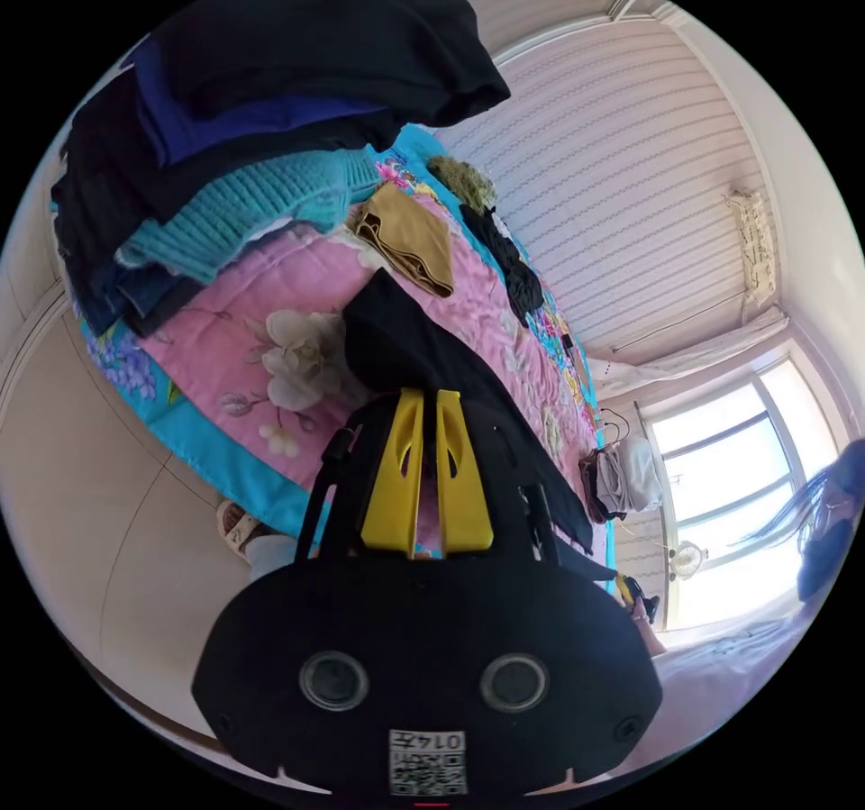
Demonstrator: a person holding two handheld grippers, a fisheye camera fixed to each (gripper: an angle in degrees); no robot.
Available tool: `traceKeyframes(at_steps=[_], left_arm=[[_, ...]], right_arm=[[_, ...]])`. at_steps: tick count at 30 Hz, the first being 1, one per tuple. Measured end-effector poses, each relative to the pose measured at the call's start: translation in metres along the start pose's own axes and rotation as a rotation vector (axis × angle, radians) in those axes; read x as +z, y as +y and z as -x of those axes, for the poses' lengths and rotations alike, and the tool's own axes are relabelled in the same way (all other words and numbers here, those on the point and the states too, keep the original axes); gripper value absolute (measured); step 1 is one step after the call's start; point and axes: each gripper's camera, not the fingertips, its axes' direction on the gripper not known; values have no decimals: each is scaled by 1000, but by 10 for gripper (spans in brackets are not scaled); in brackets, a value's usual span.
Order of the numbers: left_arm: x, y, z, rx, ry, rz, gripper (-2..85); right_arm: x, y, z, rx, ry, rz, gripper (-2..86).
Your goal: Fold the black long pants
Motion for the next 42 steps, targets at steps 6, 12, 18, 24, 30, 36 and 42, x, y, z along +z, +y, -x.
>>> traceKeyframes(at_steps=[6,12,18,24,30,36,42], left_arm=[[54,-81,-47,92,-29,14,0],[117,-121,-65,10,-124,25,61],[96,-78,-62,103,-152,-32,64],[122,-28,-3,-94,-178,50,82],[170,-30,5,-204,-60,16,115],[199,-59,-3,-263,-27,55,18],[164,-60,-30,0,-21,84,-4]], right_arm=[[65,-85,33,-27,96,112,1],[137,-139,24,113,180,177,16],[128,-99,-10,58,68,127,33],[137,-20,-68,157,-64,31,60],[186,-30,-81,206,-115,-81,89],[221,-66,-75,227,-129,-74,28],[207,-90,-44,-27,-133,-12,13]])
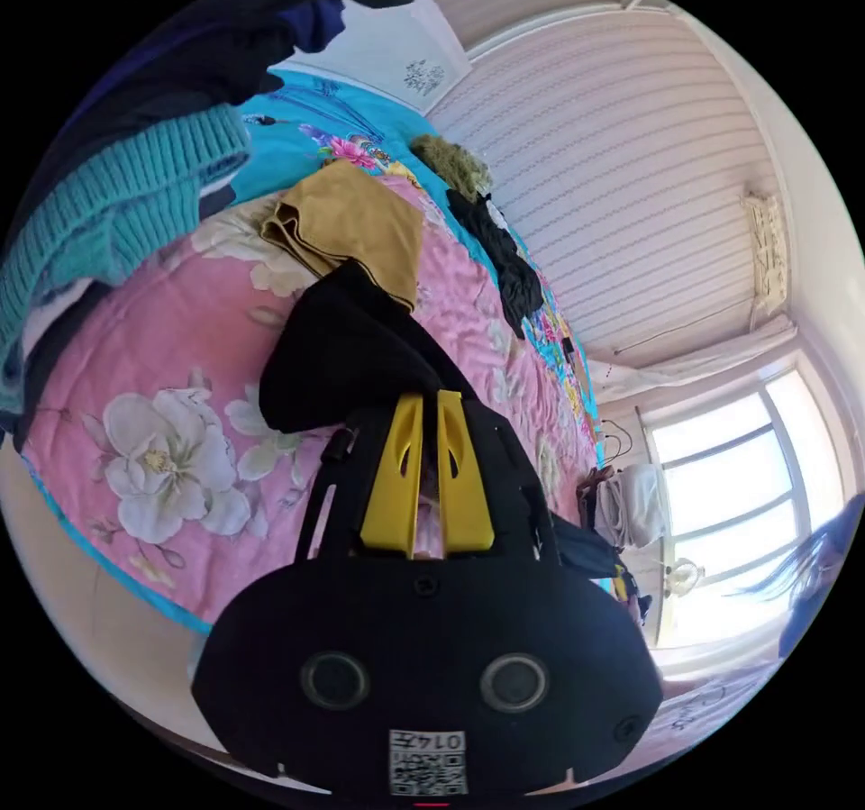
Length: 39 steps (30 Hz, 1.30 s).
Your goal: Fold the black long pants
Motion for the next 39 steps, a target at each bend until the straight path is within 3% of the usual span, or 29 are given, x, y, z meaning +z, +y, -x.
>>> traceKeyframes(at_steps=[3,12,17,21,23,26,30,34,36,39], left_arm=[[-3,21,25,-58,25,38,-6],[-20,101,53,-56,7,46,3],[1,152,85,-122,-77,143,39],[-23,185,55,79,-176,107,42],[-20,200,19,262,-251,153,42],[21,240,-50,576,-293,266,43],[120,313,-124,895,-280,427,54],[190,364,-144,1050,-378,492,57],[222,383,-133,1059,-443,546,55],[229,392,-125,1036,-393,549,22]], right_arm=[[14,9,-51,97,56,87,10],[28,84,-125,119,-5,89,13],[60,127,-171,156,155,173,26],[56,162,-178,133,293,85,42],[61,179,-160,42,418,58,44],[123,216,-93,-304,530,173,45],[288,334,6,-818,333,563,51],[418,475,42,-1128,228,861,67],[454,511,37,-1184,291,874,75],[492,544,18,-1200,370,877,73]])
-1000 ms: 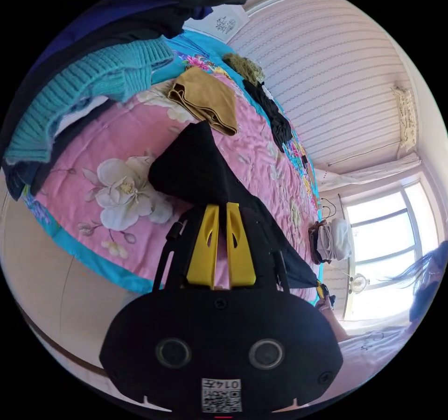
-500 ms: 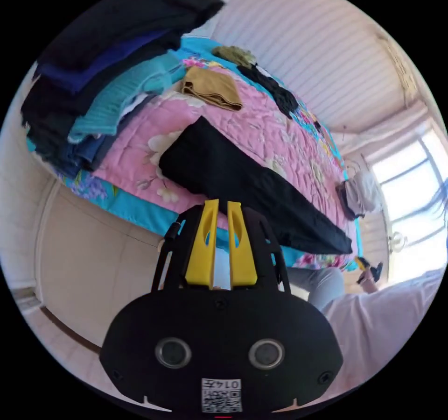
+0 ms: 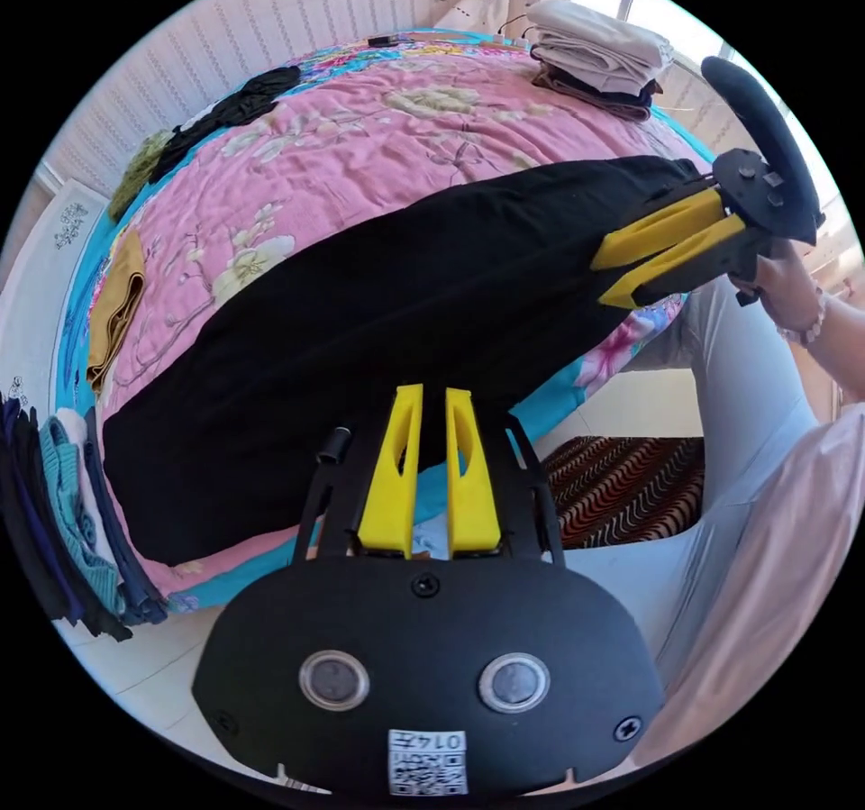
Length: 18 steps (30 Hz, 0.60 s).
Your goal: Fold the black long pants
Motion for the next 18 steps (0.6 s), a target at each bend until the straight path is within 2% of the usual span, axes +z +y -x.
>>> traceKeyframes(at_steps=[4,13,18], left_arm=[[4,9,-7,14,29,-17,-4],[-12,40,-25,38,56,-76,-10],[29,54,-30,1,85,-17,-7]], right_arm=[[51,-5,4,23,28,28,28],[89,11,43,-46,11,-6,5],[130,20,50,-47,-26,27,6]])
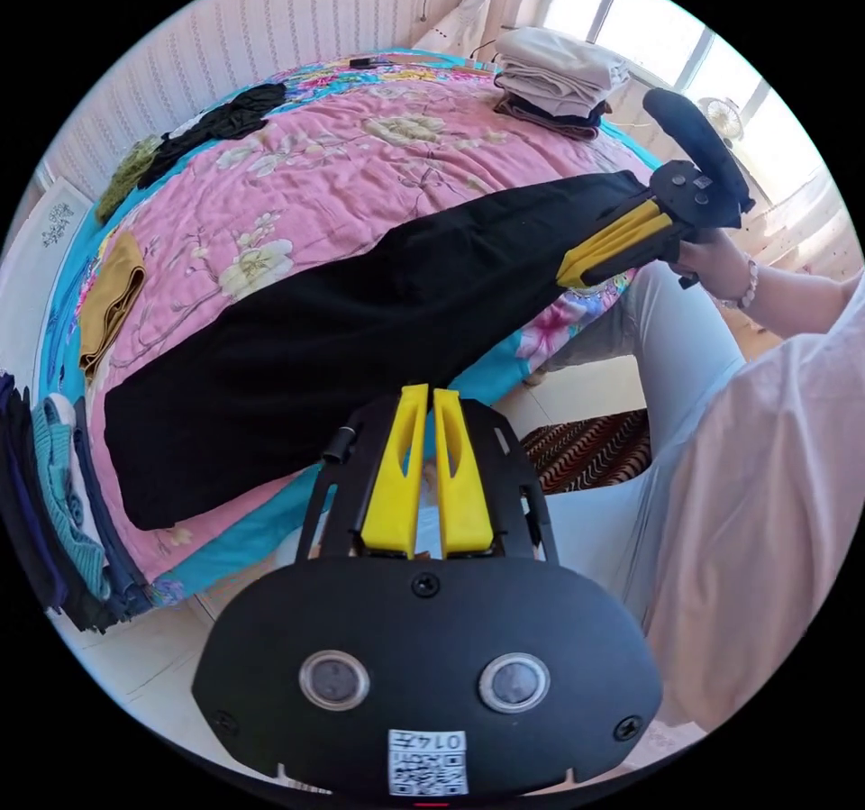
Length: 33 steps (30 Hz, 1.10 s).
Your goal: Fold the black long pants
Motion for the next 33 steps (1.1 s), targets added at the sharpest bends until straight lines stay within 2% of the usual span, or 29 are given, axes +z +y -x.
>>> traceKeyframes(at_steps=[5,11,13,17,19,23,25,27,33], left_arm=[[10,5,8,-59,13,-2,3],[-20,9,32,-75,-98,-65,12],[-20,1,45,-87,-153,-94,19],[6,-33,83,-114,-276,-105,42],[27,-46,104,-150,-280,-94,42],[95,-48,145,-207,-346,85,14],[100,-36,162,-296,-281,30,1],[103,-27,174,-375,-321,20,-7],[117,-21,176,-365,-305,-2,-9]], right_arm=[[40,3,-8,38,-5,56,16],[20,35,-52,169,1,-66,39],[20,43,-79,238,63,-80,43],[34,32,-114,289,125,-73,56],[47,17,-136,318,150,-79,54],[85,1,-174,387,171,8,19],[95,5,-191,414,135,7,-1],[94,7,-196,433,175,14,-6],[101,16,-203,449,172,-30,-8]])
